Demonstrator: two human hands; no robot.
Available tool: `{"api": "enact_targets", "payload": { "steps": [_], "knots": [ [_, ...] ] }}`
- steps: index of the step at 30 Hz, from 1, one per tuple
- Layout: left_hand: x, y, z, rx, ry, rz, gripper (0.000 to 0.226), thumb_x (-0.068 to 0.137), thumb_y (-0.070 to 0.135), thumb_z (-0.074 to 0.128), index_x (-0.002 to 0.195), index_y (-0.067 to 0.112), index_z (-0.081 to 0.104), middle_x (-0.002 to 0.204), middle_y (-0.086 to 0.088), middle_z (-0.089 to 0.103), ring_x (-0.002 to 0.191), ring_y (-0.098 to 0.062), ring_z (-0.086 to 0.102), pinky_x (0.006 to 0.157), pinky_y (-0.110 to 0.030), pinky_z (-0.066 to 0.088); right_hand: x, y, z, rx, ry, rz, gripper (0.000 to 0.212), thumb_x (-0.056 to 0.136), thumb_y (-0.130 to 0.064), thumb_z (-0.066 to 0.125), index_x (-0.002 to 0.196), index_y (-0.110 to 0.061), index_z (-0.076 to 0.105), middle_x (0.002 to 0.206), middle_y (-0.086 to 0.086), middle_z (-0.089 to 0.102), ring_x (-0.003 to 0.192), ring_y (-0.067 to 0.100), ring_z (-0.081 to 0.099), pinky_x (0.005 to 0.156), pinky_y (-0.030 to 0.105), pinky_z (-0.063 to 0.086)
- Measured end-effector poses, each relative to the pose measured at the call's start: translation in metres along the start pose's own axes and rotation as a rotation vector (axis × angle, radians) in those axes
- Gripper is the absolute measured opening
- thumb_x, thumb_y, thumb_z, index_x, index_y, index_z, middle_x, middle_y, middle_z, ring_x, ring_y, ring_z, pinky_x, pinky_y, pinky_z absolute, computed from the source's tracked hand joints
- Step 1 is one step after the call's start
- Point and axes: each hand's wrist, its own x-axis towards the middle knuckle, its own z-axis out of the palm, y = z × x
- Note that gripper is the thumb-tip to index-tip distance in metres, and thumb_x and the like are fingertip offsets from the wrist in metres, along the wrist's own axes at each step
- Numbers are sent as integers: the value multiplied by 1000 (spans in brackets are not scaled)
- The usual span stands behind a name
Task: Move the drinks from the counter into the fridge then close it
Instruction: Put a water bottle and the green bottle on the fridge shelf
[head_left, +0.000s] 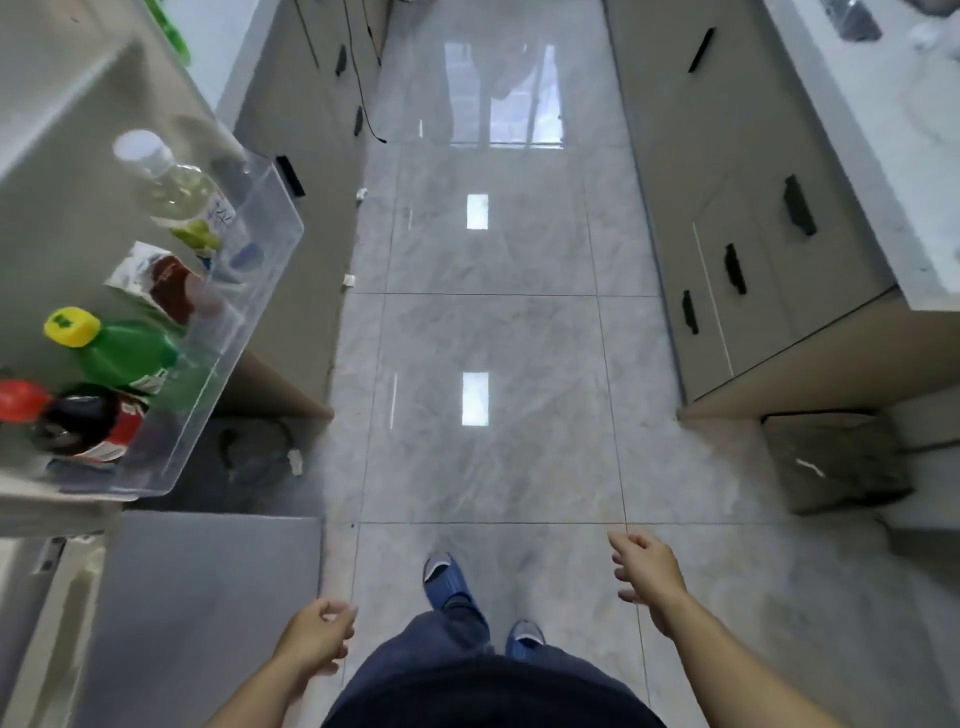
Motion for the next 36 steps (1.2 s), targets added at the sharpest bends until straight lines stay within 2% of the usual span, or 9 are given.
{"api": "enact_targets", "payload": {
  "steps": [3,6,12,17,20,24,27,31,36],
  "knots": [
    [15,29,-5,53,-37,20,13,95,21,59,93,9,60,80,-12,67,57,-21,52,53,-24,40,0,2,-7,2,29,61,14,97,-32,58,96,-19,62,94,7,64,91,29,65,74,40,56],
    [35,68,-10,71,-49,56,14,95,22,59,92,8,61,83,-12,68,59,-21,53,53,-25,42,3,3,-9,18,58,106,15,97,-32,59,96,-18,62,101,9,65,89,28,63,76,41,56],
    [70,163,-8,81,-42,148,16,96,27,58,98,12,62,93,-11,69,73,-22,62,61,-30,53,26,-11,-18,22,81,204,18,97,-31,59,92,-14,61,92,9,63,83,28,59,80,46,56],
    [98,243,4,61,-44,176,17,95,28,58,94,11,61,87,-10,67,66,-20,57,58,-29,49,79,-50,-32,19,77,258,19,97,-31,59,102,-13,63,96,9,64,85,29,61,69,38,55],
    [103,282,12,23,-16,149,16,96,25,57,91,10,62,85,-9,66,61,-19,55,56,-26,48,123,-93,-47,-9,37,232,20,96,-29,58,104,-12,66,91,8,63,80,27,59,66,36,53],
    [93,326,20,2,34,98,17,97,23,57,96,7,63,89,-11,67,65,-21,56,60,-28,48,178,-176,-66,-67,-14,171,17,94,-27,59,95,-12,66,82,7,61,71,24,55,66,35,53],
    [92,358,25,-42,69,91,16,98,20,56,94,6,62,90,-14,67,65,-23,55,61,-29,47,221,-250,-75,-113,-40,80,19,93,-29,59,93,-11,65,82,6,62,74,23,58,65,33,52],
    [102,387,30,-82,105,38,17,97,19,56,92,4,61,90,-15,68,66,-24,54,63,-30,47,266,-342,-74,-126,-37,-1,19,95,-34,59,99,-15,61,94,8,65,89,26,64,73,36,55],
    [129,416,29,-162,129,-57,20,97,21,56,94,2,62,87,-14,68,65,-24,54,61,-29,46,304,-425,-50,-196,-104,-58,16,95,-32,60,90,-16,61,84,6,62,79,24,60,73,38,54]
  ]
}}
